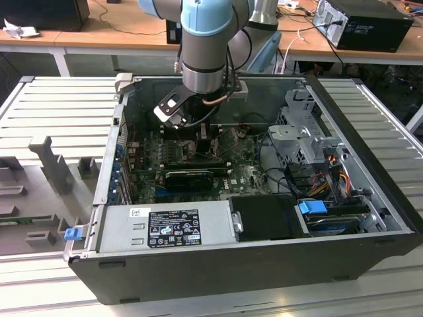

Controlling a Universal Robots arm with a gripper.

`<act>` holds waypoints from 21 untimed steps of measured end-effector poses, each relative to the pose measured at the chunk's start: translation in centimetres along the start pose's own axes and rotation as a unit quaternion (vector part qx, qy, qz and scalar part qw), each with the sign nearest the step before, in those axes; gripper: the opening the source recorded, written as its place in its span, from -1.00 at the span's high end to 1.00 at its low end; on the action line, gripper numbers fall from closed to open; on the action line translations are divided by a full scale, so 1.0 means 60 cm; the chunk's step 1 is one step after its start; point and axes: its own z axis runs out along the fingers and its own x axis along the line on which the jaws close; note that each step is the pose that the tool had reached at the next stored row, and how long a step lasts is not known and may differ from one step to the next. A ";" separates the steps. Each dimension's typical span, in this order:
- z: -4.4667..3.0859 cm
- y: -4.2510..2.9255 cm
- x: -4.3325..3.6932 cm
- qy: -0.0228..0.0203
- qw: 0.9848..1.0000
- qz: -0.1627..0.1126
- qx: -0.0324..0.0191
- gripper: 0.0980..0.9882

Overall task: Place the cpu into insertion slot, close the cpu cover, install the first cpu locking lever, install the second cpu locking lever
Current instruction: 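Place the cpu into insertion slot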

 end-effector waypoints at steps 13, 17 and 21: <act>0.002 0.000 0.000 0.000 1.000 0.011 0.000 0.00; 0.002 0.000 0.000 0.000 1.000 0.011 0.000 0.00; 0.002 0.000 -0.001 0.000 1.000 0.011 0.000 -0.16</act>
